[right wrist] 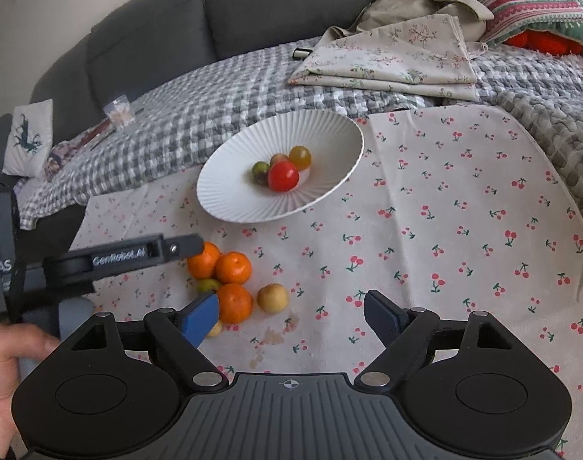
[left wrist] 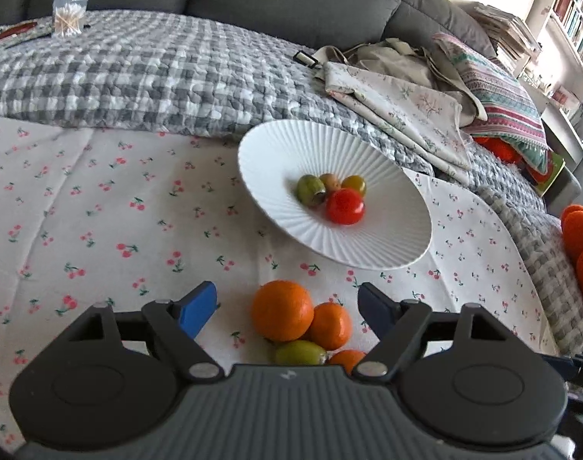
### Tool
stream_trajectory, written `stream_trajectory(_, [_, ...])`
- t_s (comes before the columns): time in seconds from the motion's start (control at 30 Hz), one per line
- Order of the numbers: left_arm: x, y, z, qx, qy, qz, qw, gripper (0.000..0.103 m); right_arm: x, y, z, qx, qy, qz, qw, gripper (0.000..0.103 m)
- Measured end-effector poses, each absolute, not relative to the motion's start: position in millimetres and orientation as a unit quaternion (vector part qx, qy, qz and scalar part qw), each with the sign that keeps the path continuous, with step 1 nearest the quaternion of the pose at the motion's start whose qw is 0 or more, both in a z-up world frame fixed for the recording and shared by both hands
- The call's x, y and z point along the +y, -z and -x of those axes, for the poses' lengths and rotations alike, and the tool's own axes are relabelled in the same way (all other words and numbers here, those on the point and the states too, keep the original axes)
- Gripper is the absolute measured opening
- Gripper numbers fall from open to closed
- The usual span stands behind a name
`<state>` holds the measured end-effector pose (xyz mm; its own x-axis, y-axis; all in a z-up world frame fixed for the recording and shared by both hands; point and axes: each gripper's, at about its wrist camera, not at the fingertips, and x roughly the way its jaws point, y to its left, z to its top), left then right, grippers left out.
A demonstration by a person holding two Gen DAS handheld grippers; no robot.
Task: Organize fruits
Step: 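Move both tools back to the remaining fruits and close the left tool on an orange, then lift the orange with the left tool while the right tool grasps a kiwi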
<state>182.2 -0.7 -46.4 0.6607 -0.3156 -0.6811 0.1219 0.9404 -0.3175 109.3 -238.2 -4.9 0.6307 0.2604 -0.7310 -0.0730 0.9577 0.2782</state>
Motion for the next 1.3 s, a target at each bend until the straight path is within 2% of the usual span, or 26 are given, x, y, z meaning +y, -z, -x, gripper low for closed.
stream_trajectory(0.1, [-2, 54, -186, 0.401, 0.125, 0.129, 0.898, 0.073, -235, 6, -110, 0.421, -0.094, -0.106, 0.896, 0.085])
stream_trajectory(0.17, [-3, 59, -189, 0.410, 0.126, 0.134, 0.893, 0.065, -234, 5, -109, 0.421, -0.097, -0.104, 0.896, 0.085])
stream_trajectory(0.3, [-5, 66, -190, 0.416, 0.126, 0.137, 0.890, 0.058, -232, 6, -110, 0.422, -0.098, -0.102, 0.895, 0.085])
stream_trajectory(0.4, [-6, 64, -190, 0.411, 0.119, 0.134, 0.894, 0.038, -231, 7, -111, 0.422, -0.098, -0.100, 0.896, 0.085])
stream_trajectory(0.77, [-4, 58, -185, 0.414, 0.107, 0.142, 0.893, 0.037, -234, 9, -113, 0.424, -0.096, -0.108, 0.894, 0.085])
stream_trajectory(1.07, [-5, 35, -168, 0.412, 0.094, 0.105, 0.900, 0.037, -235, 12, -116, 0.428, -0.091, -0.106, 0.893, 0.085])
stream_trajectory(1.3, [10, 13, -157, 0.406, 0.099, 0.113, 0.902, 0.037, -233, 18, -119, 0.435, -0.094, -0.104, 0.889, 0.085])
